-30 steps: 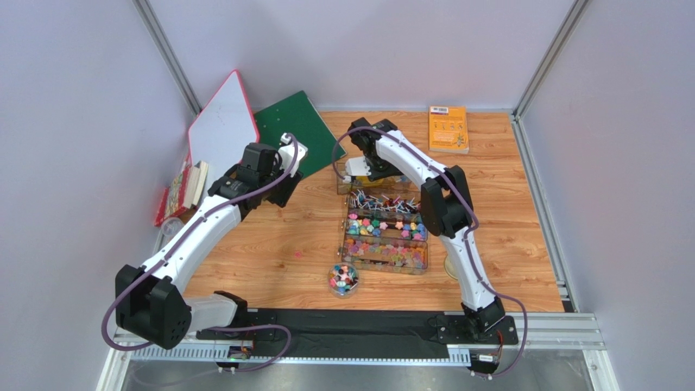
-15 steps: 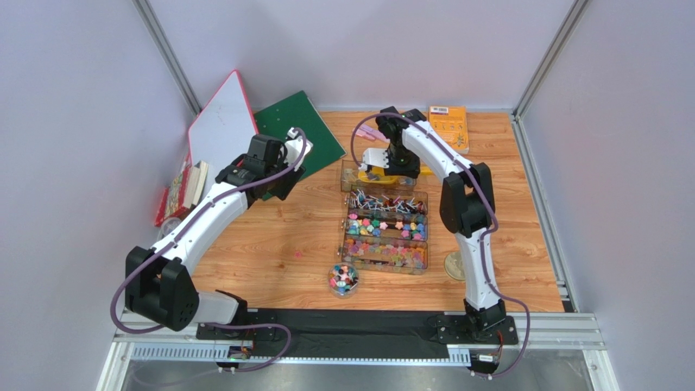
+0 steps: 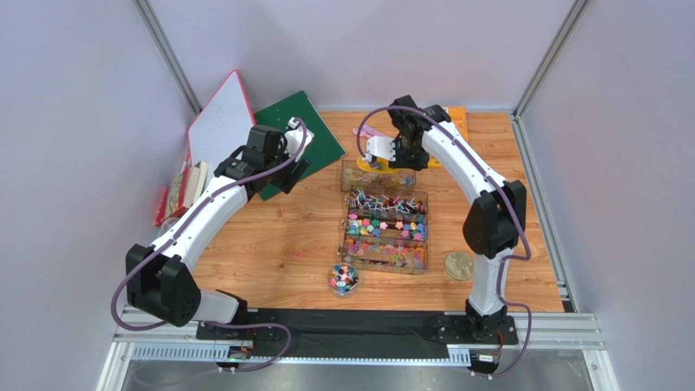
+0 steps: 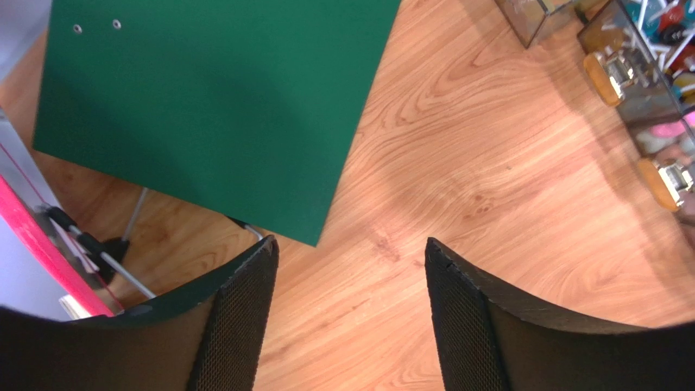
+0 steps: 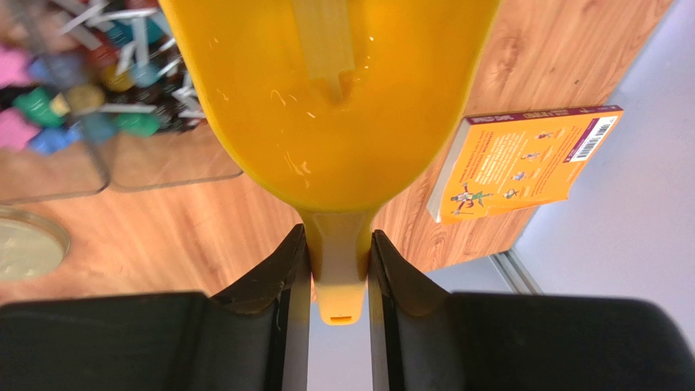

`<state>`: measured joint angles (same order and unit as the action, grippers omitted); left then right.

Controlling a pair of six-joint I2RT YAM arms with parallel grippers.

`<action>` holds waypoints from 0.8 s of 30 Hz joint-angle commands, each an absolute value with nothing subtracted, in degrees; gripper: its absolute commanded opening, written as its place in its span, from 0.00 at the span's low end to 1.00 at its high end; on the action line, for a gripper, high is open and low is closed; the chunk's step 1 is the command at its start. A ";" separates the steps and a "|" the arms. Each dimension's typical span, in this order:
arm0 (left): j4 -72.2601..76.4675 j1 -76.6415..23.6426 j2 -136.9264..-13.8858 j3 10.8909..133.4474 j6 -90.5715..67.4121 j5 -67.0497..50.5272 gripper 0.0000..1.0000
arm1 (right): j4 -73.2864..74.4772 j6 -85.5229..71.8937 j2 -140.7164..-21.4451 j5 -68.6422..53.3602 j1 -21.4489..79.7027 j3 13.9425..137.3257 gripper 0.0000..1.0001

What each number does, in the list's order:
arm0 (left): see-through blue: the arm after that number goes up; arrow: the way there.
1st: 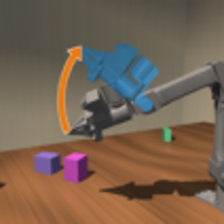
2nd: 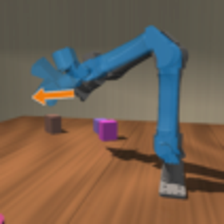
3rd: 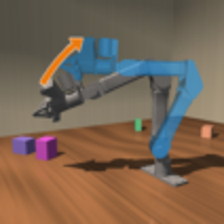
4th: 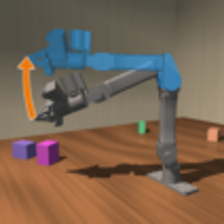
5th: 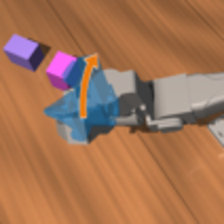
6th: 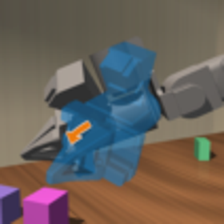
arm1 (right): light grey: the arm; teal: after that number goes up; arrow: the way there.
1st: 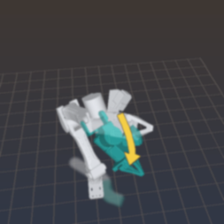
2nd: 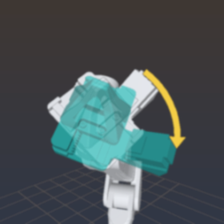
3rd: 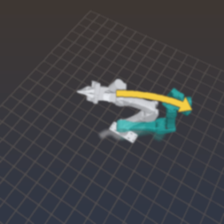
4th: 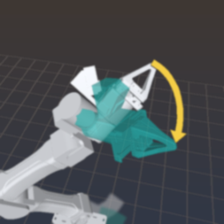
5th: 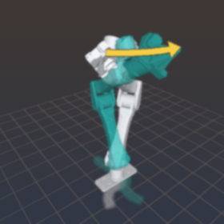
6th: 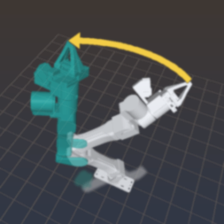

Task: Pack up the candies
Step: Place the fake candies in the packing bottle.

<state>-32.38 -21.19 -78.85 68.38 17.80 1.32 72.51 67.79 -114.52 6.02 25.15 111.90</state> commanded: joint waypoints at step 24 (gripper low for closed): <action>-31.64 -19.07 -52.30 52.04 21.09 5.27 1.00 | 89.12 54.77 -98.78 31.89 61.96 83.14 0.00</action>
